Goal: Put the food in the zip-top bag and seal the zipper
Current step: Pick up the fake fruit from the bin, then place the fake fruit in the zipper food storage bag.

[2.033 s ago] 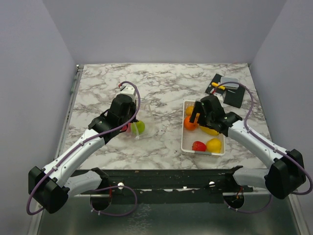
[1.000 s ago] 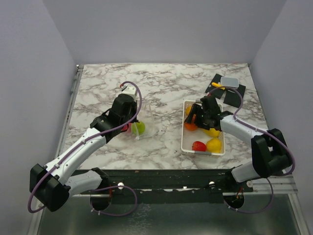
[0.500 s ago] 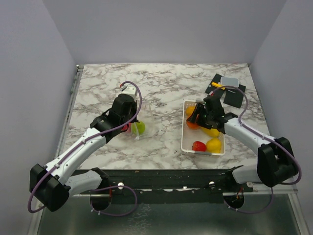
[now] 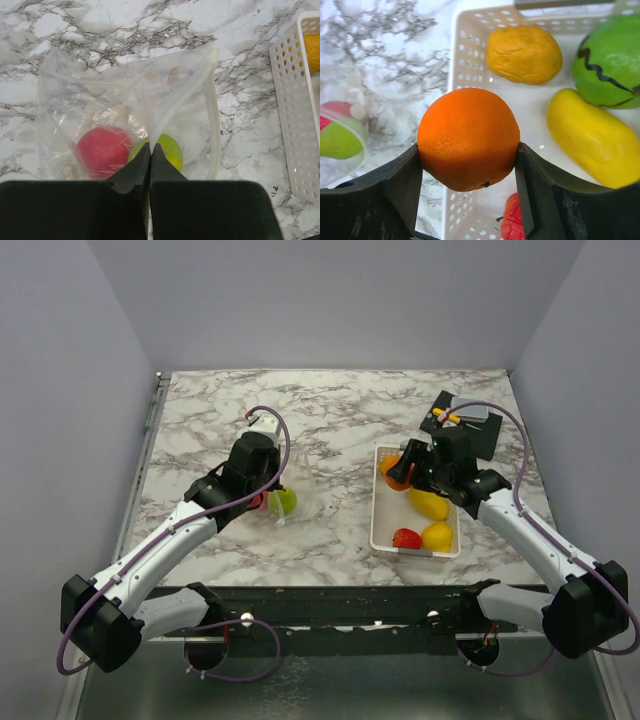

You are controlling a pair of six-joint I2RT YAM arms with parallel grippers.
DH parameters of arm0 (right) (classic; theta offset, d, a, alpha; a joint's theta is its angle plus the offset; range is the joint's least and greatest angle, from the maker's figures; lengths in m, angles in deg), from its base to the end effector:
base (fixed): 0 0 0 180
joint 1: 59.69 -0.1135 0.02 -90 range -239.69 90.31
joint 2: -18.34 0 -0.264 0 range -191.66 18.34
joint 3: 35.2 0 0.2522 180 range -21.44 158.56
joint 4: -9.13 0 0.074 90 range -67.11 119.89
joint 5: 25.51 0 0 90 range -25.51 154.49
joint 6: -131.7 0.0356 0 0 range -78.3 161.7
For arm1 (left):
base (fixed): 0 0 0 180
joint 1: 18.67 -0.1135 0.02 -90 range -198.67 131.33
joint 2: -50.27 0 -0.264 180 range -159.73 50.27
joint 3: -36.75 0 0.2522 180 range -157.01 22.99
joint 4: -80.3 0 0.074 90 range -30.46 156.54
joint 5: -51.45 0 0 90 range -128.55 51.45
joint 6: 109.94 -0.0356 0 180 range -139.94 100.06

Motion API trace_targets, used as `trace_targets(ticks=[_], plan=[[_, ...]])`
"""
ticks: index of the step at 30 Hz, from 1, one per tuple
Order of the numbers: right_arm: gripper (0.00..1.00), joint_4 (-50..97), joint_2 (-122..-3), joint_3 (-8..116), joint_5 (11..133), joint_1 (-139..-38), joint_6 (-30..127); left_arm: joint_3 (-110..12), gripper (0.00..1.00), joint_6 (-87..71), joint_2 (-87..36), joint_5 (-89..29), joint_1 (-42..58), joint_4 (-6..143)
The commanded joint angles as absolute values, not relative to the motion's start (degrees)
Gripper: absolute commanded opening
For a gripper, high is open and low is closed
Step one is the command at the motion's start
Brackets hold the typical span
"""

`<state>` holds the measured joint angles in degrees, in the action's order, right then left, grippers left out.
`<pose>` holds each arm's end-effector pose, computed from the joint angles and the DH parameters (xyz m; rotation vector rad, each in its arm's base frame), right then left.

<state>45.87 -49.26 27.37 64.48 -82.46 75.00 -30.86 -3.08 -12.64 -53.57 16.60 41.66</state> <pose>0.2327 0.0977 0.2625 0.2159 2.3422 0.4947 0.2021 -0.1317 0.3087 0.1946 2.1418 -0.2478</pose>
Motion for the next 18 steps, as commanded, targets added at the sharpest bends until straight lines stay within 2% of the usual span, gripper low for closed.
trace_targets(ticks=[1, 7, 18], plan=[[0.27, 49.4, -47.5, 31.5, 66.4, -85.5, 73.2, -30.3, 0.0, -3.5, -12.6, -54.0, 16.6, 42.2], [0.27, 50.3, -49.1, 36.2, 62.0, -93.6, 74.0, -30.3, 0.0, -3.5, -12.6, -53.9, 16.6, 42.2], [0.28, 50.9, -60.7, 48.5, 54.7, -106.7, 74.2, -30.3, 0.0, -3.5, -12.2, -54.2, 16.6, 42.1]])
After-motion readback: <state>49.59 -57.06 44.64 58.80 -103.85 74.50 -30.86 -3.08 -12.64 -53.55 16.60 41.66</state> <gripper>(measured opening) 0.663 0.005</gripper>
